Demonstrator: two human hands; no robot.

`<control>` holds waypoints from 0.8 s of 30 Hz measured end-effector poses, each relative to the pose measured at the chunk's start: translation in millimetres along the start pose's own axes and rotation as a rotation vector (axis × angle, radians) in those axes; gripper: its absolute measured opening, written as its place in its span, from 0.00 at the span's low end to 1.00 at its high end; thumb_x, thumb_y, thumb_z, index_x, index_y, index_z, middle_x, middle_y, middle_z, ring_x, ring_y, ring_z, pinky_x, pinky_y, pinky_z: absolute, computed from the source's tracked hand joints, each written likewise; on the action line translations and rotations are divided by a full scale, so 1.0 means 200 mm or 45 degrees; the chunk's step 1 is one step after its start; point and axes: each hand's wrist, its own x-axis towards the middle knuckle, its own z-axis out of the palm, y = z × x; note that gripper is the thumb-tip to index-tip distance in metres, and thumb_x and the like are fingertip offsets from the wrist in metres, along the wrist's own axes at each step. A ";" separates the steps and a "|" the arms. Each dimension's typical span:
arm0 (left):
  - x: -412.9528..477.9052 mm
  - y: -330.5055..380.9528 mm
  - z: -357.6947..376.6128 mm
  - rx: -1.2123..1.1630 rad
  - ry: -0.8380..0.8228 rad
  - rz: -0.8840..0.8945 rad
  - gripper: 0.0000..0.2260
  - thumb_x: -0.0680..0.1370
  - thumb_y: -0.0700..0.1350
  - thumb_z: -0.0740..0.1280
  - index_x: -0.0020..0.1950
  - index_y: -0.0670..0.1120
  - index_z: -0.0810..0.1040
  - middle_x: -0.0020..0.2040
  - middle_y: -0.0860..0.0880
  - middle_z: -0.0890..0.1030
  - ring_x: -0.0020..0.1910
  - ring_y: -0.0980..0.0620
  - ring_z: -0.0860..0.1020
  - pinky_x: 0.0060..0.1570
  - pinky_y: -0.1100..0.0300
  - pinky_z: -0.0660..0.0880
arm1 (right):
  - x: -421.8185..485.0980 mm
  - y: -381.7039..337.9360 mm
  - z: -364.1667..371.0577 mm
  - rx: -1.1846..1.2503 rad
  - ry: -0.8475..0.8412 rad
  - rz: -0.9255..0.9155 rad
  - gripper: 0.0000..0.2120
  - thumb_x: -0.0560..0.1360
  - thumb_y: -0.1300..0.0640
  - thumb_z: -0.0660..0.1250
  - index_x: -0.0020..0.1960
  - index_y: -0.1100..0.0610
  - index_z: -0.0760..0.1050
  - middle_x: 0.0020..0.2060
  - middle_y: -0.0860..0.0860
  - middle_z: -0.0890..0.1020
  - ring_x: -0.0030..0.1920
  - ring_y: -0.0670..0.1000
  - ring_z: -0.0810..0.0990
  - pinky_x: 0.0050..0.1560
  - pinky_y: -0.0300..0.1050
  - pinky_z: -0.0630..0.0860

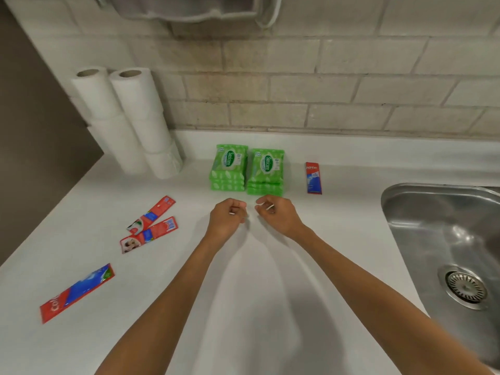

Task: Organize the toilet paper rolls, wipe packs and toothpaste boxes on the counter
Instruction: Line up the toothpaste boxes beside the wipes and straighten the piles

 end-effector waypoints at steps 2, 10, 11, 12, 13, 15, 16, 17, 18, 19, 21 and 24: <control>0.00 -0.03 -0.10 0.070 0.061 0.004 0.09 0.75 0.35 0.63 0.53 0.39 0.78 0.44 0.45 0.81 0.39 0.50 0.78 0.41 0.60 0.74 | -0.01 -0.07 0.07 0.036 -0.049 0.023 0.11 0.74 0.54 0.68 0.54 0.56 0.79 0.44 0.52 0.83 0.41 0.46 0.77 0.47 0.40 0.73; 0.05 -0.22 -0.55 0.324 0.266 -0.028 0.10 0.75 0.34 0.61 0.53 0.38 0.77 0.53 0.40 0.81 0.51 0.43 0.79 0.46 0.63 0.71 | -0.01 -0.40 0.43 0.116 -0.192 0.013 0.10 0.71 0.58 0.69 0.52 0.56 0.79 0.38 0.50 0.80 0.47 0.54 0.83 0.54 0.46 0.76; 0.06 -0.24 -0.60 0.372 0.291 -0.040 0.10 0.75 0.35 0.61 0.54 0.38 0.77 0.52 0.41 0.81 0.52 0.43 0.79 0.46 0.65 0.70 | 0.00 -0.43 0.47 0.100 -0.197 0.003 0.10 0.71 0.58 0.70 0.52 0.56 0.79 0.37 0.49 0.79 0.46 0.54 0.83 0.54 0.45 0.75; 0.07 -0.26 -0.64 0.434 0.316 -0.055 0.10 0.75 0.35 0.62 0.54 0.38 0.77 0.51 0.42 0.80 0.53 0.44 0.79 0.46 0.66 0.69 | 0.01 -0.45 0.50 0.077 -0.200 -0.007 0.10 0.71 0.58 0.70 0.52 0.55 0.79 0.37 0.48 0.79 0.44 0.53 0.83 0.53 0.44 0.75; 0.09 -0.27 -0.68 0.499 0.338 -0.077 0.10 0.75 0.36 0.62 0.55 0.39 0.77 0.51 0.43 0.80 0.54 0.44 0.78 0.49 0.64 0.70 | 0.02 -0.47 0.53 0.057 -0.202 -0.017 0.10 0.71 0.57 0.70 0.52 0.55 0.79 0.37 0.48 0.79 0.43 0.52 0.82 0.52 0.43 0.75; 0.12 -0.32 -0.76 0.621 0.345 -0.117 0.12 0.75 0.39 0.64 0.58 0.39 0.76 0.56 0.41 0.79 0.56 0.41 0.77 0.54 0.54 0.73 | 0.04 -0.51 0.60 0.040 -0.201 -0.019 0.11 0.70 0.57 0.70 0.52 0.55 0.79 0.39 0.50 0.81 0.44 0.52 0.82 0.51 0.41 0.74; 0.13 -0.34 -0.80 0.670 0.334 -0.132 0.13 0.75 0.39 0.64 0.59 0.40 0.76 0.58 0.39 0.77 0.56 0.41 0.77 0.54 0.52 0.73 | 0.05 -0.51 0.62 0.031 -0.196 -0.017 0.11 0.70 0.57 0.70 0.52 0.55 0.79 0.40 0.51 0.82 0.45 0.52 0.82 0.50 0.41 0.74; 0.15 -0.36 -0.82 0.720 0.319 -0.148 0.14 0.75 0.40 0.64 0.60 0.40 0.75 0.59 0.38 0.76 0.57 0.40 0.76 0.54 0.51 0.74 | 0.05 -0.52 0.65 0.022 -0.189 -0.012 0.11 0.70 0.57 0.70 0.52 0.55 0.79 0.42 0.52 0.83 0.45 0.52 0.82 0.49 0.40 0.73; 0.16 -0.37 -0.85 0.778 0.305 -0.166 0.15 0.76 0.42 0.64 0.61 0.40 0.73 0.60 0.38 0.74 0.58 0.41 0.75 0.55 0.50 0.74 | 0.06 -0.53 0.67 0.017 -0.183 -0.003 0.11 0.70 0.57 0.70 0.52 0.55 0.79 0.43 0.52 0.84 0.46 0.51 0.82 0.48 0.39 0.73; 0.17 -0.39 -0.86 0.841 0.295 -0.184 0.16 0.76 0.44 0.65 0.63 0.40 0.72 0.61 0.38 0.73 0.59 0.41 0.74 0.56 0.49 0.74 | 0.07 -0.53 0.68 0.015 -0.177 0.008 0.11 0.70 0.57 0.70 0.52 0.55 0.80 0.44 0.53 0.84 0.46 0.51 0.81 0.48 0.39 0.72; 0.18 -0.42 -0.88 0.971 0.290 -0.204 0.19 0.76 0.48 0.65 0.63 0.40 0.71 0.61 0.39 0.72 0.61 0.43 0.72 0.55 0.50 0.73 | 0.08 -0.53 0.70 0.007 -0.173 0.027 0.11 0.70 0.57 0.70 0.52 0.56 0.80 0.45 0.53 0.84 0.46 0.51 0.81 0.47 0.37 0.72; 0.20 -0.48 -0.90 1.094 0.282 -0.207 0.19 0.76 0.51 0.65 0.61 0.40 0.71 0.60 0.40 0.72 0.60 0.44 0.72 0.54 0.50 0.73 | 0.09 -0.53 0.73 0.000 -0.172 0.056 0.11 0.71 0.57 0.70 0.53 0.56 0.80 0.45 0.53 0.84 0.47 0.50 0.81 0.45 0.36 0.70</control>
